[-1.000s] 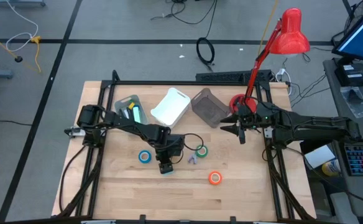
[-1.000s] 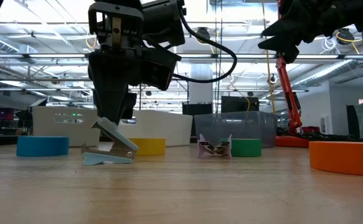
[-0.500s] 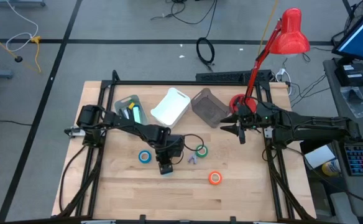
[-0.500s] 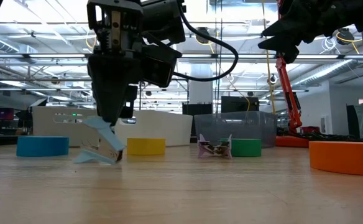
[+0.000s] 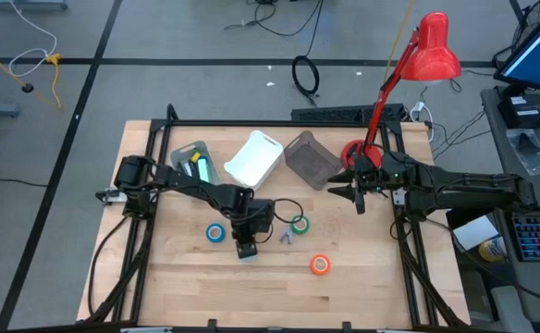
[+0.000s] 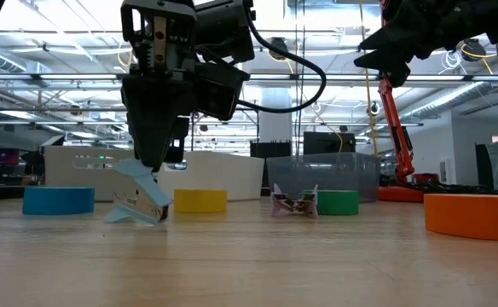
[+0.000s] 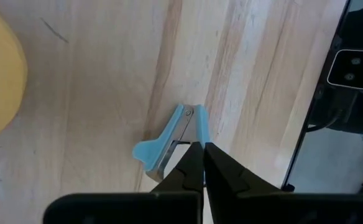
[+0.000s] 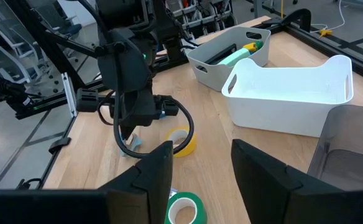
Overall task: Pick and place Stapler, Stapler remover, tape
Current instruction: Put the blue staple remover into the black bin
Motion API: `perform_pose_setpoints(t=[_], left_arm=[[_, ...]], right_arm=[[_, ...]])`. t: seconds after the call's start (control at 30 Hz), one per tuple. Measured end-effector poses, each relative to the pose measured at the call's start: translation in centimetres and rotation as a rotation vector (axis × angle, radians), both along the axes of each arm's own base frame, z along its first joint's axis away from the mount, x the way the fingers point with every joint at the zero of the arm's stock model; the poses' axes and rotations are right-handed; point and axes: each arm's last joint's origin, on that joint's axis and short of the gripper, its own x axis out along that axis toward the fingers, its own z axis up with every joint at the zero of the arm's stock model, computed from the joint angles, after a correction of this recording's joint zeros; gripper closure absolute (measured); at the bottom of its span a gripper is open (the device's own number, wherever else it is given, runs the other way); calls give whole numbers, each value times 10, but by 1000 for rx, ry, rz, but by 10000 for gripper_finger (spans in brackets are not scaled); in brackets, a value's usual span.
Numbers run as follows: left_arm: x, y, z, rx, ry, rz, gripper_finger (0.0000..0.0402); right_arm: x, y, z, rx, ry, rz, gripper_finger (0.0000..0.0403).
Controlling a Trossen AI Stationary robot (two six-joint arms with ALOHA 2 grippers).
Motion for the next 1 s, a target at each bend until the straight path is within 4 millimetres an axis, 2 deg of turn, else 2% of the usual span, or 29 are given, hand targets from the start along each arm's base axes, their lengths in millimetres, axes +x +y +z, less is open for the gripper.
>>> perform_pose_setpoints(t=[0.2,0.43,0.6,0.8,1.0], left_arm=[[-2,1,6,-2,-17,-9,400],[-8,6,22,-17,-30,-1,400],[-13,14,44,-28,-101,20,401],[-18,34,75,8,-235,108,401],[-11,55,106,54,-486,229,401]], right_arm=[[0,0,0,0,0,0,245],[0,0,0,0,0,0,245],[0,0,0,0,0,0,245],[0,0,0,-7,-1,1,245],[0,0,0,-7,0,2,245]])
